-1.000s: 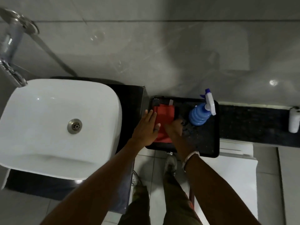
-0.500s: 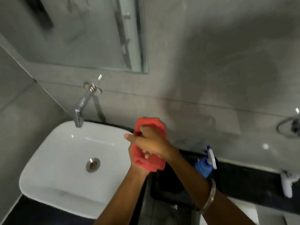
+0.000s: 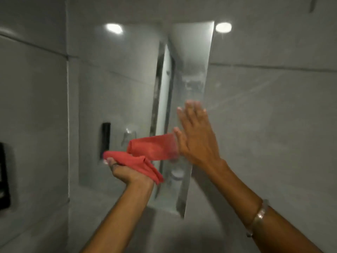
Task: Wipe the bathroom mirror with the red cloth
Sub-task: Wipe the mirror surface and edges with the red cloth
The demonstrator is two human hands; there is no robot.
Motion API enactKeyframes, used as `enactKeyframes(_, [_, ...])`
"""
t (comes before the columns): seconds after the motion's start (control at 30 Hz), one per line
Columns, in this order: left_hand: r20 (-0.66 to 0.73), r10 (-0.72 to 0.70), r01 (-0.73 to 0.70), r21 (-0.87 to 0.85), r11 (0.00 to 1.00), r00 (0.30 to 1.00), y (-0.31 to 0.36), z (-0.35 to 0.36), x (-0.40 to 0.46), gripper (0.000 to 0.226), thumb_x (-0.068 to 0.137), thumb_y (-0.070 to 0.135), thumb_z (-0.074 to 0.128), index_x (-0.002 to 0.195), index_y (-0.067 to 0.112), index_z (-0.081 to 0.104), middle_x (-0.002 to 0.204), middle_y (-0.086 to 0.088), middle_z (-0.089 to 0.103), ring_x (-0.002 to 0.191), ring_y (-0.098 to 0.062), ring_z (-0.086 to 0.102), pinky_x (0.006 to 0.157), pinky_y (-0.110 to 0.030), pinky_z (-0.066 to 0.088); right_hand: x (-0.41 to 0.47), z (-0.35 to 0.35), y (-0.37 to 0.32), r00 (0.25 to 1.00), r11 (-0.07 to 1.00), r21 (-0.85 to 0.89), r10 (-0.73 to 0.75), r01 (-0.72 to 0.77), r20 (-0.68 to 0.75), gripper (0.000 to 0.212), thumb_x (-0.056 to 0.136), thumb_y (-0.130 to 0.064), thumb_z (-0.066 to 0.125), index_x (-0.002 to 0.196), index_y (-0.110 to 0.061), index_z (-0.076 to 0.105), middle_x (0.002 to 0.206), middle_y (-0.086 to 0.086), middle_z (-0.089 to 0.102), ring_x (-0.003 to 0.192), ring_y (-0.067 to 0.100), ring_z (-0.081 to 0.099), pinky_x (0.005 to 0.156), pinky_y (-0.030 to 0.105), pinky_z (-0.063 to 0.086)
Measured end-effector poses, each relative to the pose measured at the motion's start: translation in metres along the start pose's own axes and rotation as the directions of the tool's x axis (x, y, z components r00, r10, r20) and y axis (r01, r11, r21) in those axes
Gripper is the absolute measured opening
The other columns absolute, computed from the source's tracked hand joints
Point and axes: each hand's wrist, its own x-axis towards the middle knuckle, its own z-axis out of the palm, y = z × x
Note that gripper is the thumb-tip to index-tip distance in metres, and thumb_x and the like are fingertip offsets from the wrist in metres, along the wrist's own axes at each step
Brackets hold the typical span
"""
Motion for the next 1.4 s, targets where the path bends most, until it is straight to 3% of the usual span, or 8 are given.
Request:
enactKeyframes(0.1, [0.24,0.265,-0.223,-0.187,0.957,0.934,0.027,0.088,0.034,0.061,0.104,0.062,0.033,0.135,0.019,0.063,0.124,-0.007,0.074,0.116,-0.024,0.07,0.111,-0.043,0.046,0.069,-0.04,0.039,0.984,0.981,-0.175,0.058,-0.088,-0.171,0.067,0.105,-0.05,0.022,0.163,-0.017,0.02,0.172,0.012,0.003,0.16,0.032,-0.004,0.129,0.053,0.003])
enactKeyframes(0.17, [0.393,0.436,-0.519,0.135,0.844,0.81,0.036,0.14,0.055,0.076,0.099,0.068,0.032,0.159,0.023,0.035,0.161,-0.011,0.046,0.145,-0.03,0.049,0.122,-0.052,0.036,0.099,-0.06,0.061,0.966,0.951,-0.251,0.126,-0.182,-0.224,0.069,0.106,-0.054,0.012,0.164,-0.019,0.005,0.173,0.008,-0.007,0.159,0.028,-0.013,0.129,0.053,0.0])
enactKeyframes(0.27, [0.671,0.606,-0.755,0.634,-0.168,0.428,0.034,0.19,0.095,0.082,0.098,0.065,0.007,0.166,0.019,0.0,0.175,-0.011,0.001,0.162,-0.031,0.002,0.132,-0.052,0.006,0.121,-0.065,0.081,0.949,0.918,-0.322,0.144,-0.234,-0.28,0.075,0.104,-0.059,0.01,0.164,-0.016,-0.005,0.172,0.007,-0.013,0.159,0.025,-0.016,0.129,0.055,0.002])
enactKeyframes(0.3, [0.72,0.602,-0.723,0.613,-0.318,0.345,0.037,0.207,0.101,0.08,0.101,0.06,0.005,0.165,0.014,-0.003,0.175,-0.012,-0.005,0.162,-0.032,-0.003,0.132,-0.053,0.002,0.123,-0.062,0.085,0.945,0.916,-0.328,0.131,-0.231,-0.301,0.075,0.104,-0.059,0.01,0.164,-0.016,-0.005,0.172,0.007,-0.012,0.159,0.025,-0.015,0.129,0.055,0.002])
enactKeyframes(0.57, [0.805,0.534,-0.683,0.542,-0.489,0.258,0.033,0.313,0.062,0.075,0.107,0.056,0.013,0.164,0.014,-0.013,0.173,-0.013,-0.016,0.16,-0.035,-0.013,0.13,-0.055,-0.002,0.131,-0.051,0.094,0.91,0.939,-0.265,0.098,-0.219,-0.403,0.072,0.104,-0.057,0.004,0.164,-0.018,-0.004,0.173,0.004,-0.005,0.16,0.021,-0.011,0.13,0.048,0.002])
enactKeyframes(0.9, [0.959,-0.098,-0.686,-0.261,-0.679,-0.267,-0.002,0.245,0.064,0.073,0.107,0.059,0.024,0.167,0.022,0.002,0.176,-0.004,-0.006,0.163,-0.026,-0.007,0.13,-0.058,0.009,0.12,-0.053,0.098,0.756,0.971,0.162,0.238,-0.175,-0.609,0.063,0.106,-0.056,0.013,0.163,-0.034,0.002,0.169,-0.021,-0.002,0.159,0.004,0.001,0.127,0.035,0.015])
enactKeyframes(1.2, [0.878,0.428,-0.759,0.426,-0.492,0.215,0.013,0.315,0.041,0.077,0.105,0.059,0.014,0.165,0.018,-0.012,0.174,-0.008,-0.018,0.16,-0.031,-0.016,0.13,-0.054,-0.005,0.121,-0.052,0.096,0.768,0.971,0.057,0.219,-0.232,-0.601,0.064,0.106,-0.053,0.015,0.162,-0.021,0.018,0.17,-0.003,0.02,0.158,0.002,-0.005,0.13,0.04,0.016])
enactKeyframes(1.4, [0.969,0.249,-0.815,0.154,-0.559,0.013,-0.023,0.344,0.007,0.073,0.11,0.053,0.019,0.164,0.017,-0.015,0.173,-0.01,-0.021,0.16,-0.03,-0.02,0.129,-0.056,-0.006,0.124,-0.056,0.095,0.771,0.97,0.042,0.218,-0.241,-0.598,0.064,0.106,-0.051,0.016,0.162,-0.019,0.019,0.17,0.0,0.019,0.159,0.011,0.003,0.13,0.042,0.016])
